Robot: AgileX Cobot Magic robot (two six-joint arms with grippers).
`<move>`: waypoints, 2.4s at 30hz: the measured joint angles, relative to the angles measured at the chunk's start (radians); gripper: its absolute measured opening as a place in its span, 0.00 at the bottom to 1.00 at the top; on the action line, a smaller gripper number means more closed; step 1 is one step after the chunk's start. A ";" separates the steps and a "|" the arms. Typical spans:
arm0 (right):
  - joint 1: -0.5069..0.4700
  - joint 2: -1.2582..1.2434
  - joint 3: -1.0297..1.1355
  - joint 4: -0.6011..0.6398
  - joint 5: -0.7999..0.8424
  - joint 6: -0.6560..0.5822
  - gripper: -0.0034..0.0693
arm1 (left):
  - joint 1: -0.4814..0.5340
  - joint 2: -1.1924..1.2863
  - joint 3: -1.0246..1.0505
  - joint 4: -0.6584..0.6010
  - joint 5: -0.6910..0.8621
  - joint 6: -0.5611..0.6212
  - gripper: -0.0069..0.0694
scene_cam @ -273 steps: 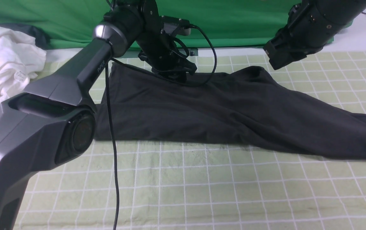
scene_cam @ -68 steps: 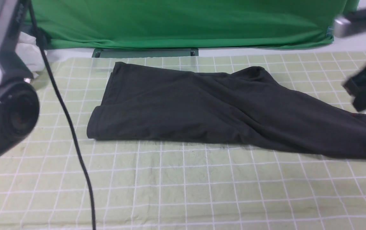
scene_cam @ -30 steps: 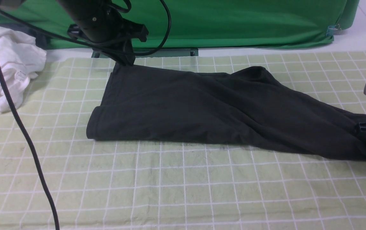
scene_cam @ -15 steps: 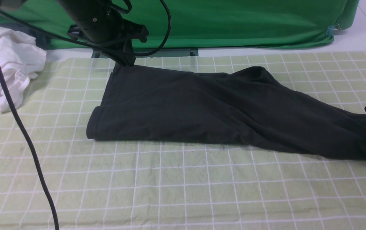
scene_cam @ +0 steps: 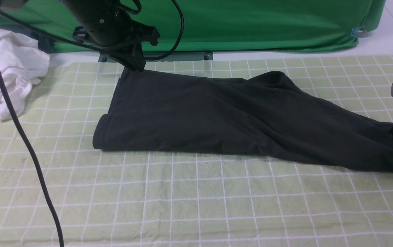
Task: Fold a long-sleeved shirt over a green coffee tablecloth.
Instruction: 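Pull the folded dark garment lengthwise by its ends to straighten it flat on the table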
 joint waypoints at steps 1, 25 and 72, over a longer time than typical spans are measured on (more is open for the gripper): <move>0.000 0.000 0.000 0.000 0.000 -0.001 0.19 | 0.000 0.000 0.000 0.000 0.000 0.000 0.21; 0.000 0.022 -0.174 -0.123 0.031 0.060 0.14 | 0.000 0.000 0.000 -0.002 0.000 0.000 0.21; -0.096 0.201 -0.267 0.210 0.184 -0.088 0.53 | 0.000 -0.064 -0.028 -0.007 0.001 -0.035 0.40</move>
